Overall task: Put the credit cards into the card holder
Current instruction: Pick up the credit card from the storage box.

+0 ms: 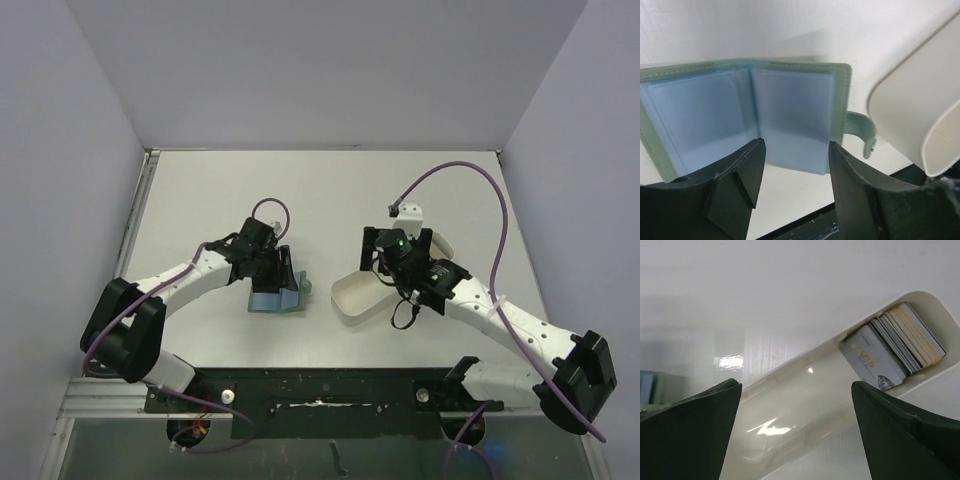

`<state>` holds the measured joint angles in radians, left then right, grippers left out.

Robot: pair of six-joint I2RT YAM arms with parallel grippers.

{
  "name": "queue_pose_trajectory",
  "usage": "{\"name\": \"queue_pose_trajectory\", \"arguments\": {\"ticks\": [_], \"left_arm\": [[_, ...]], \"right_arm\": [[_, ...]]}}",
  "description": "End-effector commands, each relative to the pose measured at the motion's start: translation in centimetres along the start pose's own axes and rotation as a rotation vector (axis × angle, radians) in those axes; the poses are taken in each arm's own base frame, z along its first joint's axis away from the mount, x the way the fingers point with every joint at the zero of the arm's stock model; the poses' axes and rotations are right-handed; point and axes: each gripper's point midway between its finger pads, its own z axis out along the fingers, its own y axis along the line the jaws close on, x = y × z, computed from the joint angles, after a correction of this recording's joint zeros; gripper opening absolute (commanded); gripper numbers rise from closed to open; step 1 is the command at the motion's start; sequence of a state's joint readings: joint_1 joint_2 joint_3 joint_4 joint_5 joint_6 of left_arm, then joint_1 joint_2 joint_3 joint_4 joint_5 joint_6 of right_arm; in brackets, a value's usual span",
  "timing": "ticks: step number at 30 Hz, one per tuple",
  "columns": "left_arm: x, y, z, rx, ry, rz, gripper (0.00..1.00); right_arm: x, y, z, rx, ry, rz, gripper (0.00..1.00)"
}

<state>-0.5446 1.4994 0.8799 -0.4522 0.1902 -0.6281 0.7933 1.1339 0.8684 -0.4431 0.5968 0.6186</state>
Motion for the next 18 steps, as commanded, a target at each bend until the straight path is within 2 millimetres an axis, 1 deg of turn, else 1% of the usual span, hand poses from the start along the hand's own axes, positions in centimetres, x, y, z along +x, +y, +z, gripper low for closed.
{"name": "queue_pose_trajectory", "arguments": {"ticks": [1,4,6,10,15,18], "left_arm": [[-2.0,-3.9,-1.8,0.198,-0.085,0.045,0.50],[-1.9,-4.0,-1.6,0.225,-0.078,0.045,0.46],[-1.6,-3.9,-1.2,0.232,-0.061,0.048,0.43],[-1.2,-3.9,-0.9,0.243,-0.043,0.061,0.40],[-1.0,-3.9,-1.2,0.276,-0.038,0.072,0.40],[-1.2,-3.5,-1.4,0.268,-0.043,0.064,0.40]], "right_arm": [[-1.2,-2.0,0.7,-0.001,0.042,-0.013,0.95],[-1.1,-4.7,1.3,0.066,0.078,-0.019,0.85],[-1.0,-6.4,1.5,0.109,0.100,-0.022,0.82],[-0.7,-9.0,2.3,0.165,0.133,-0.037,0.74],[-0.4,-10.2,3.6,0.169,0.173,-0.091,0.67],[-0.2,-10.5,4.4,0.171,0.195,-0.149,0.63]]}}
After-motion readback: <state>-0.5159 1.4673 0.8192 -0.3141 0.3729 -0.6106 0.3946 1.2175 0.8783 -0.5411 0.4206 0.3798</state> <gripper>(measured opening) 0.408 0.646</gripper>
